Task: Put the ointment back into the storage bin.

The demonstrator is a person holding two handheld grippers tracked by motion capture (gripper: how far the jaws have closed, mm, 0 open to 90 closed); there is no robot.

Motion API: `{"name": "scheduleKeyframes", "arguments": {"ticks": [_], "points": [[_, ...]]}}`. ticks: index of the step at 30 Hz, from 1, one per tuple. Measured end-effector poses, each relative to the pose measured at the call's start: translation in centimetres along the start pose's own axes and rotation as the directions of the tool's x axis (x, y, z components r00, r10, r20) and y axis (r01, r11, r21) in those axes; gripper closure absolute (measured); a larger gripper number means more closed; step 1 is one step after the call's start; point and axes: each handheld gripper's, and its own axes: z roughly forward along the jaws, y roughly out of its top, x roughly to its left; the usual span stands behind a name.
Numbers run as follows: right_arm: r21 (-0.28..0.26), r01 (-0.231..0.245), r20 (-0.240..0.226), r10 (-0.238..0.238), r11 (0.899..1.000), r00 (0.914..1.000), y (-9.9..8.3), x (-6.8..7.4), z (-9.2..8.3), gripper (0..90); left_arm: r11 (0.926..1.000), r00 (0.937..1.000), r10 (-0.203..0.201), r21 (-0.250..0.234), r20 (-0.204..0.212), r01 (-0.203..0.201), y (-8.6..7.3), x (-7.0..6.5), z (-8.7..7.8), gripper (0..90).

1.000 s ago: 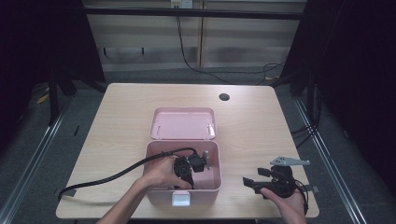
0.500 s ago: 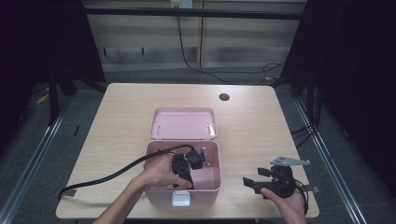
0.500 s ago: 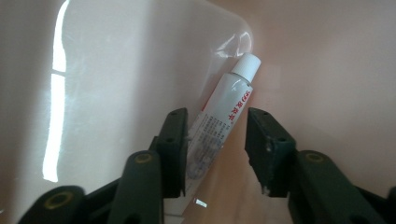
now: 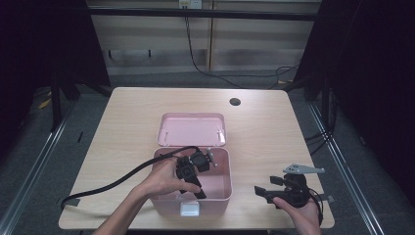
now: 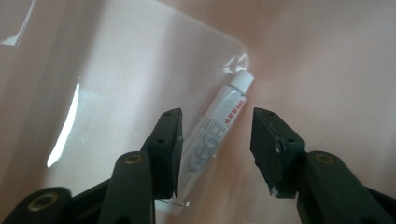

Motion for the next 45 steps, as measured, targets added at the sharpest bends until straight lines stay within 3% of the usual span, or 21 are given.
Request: {"name": "scheduleKeyframes", "arguments": {"ticks": [5,12,19,22,28,35,45], "points": [[0.001,0.000,-0.001,0.000,1.000,1.0000,0.0,0.0,0.0,19.0,0.9997,0.9997,0.021,-0.007,-0.010,-0.021,-0.1,-0.2,-0.6,50.1],[0.001,-0.003,-0.002,0.003,1.000,1.0000,0.0,0.0,0.0,19.0,0.9985,0.9970,0.039,-0.035,-0.067,-0.042,-0.6,-0.7,-2.4,50.4],[0.001,-0.004,-0.002,0.004,1.000,1.0000,0.0,0.0,0.0,19.0,0.9972,0.9932,0.060,-0.038,-0.099,-0.064,-1.0,-1.3,-2.7,52.9],[0.003,-0.007,-0.001,0.007,1.000,1.0000,0.0,0.0,0.0,18.9,0.9952,0.9910,0.073,-0.056,-0.112,-0.080,-1.4,-1.7,-3.8,51.9],[0.000,-0.004,-0.002,0.004,1.000,1.0000,0.0,0.0,0.1,18.9,0.9950,0.9862,0.084,-0.042,-0.143,-0.091,-2.2,-1.8,-5.4,51.9],[0.002,-0.007,-0.002,0.007,1.000,1.0000,0.0,0.0,0.0,18.9,0.9942,0.9827,0.082,-0.056,-0.166,-0.092,-3.4,-2.1,-7.4,51.0],[0.002,-0.009,0.000,0.009,1.000,1.0000,0.0,0.0,0.0,18.9,0.9948,0.9860,0.040,-0.086,-0.162,-0.055,-5.7,-1.1,-8.4,49.0]]}}
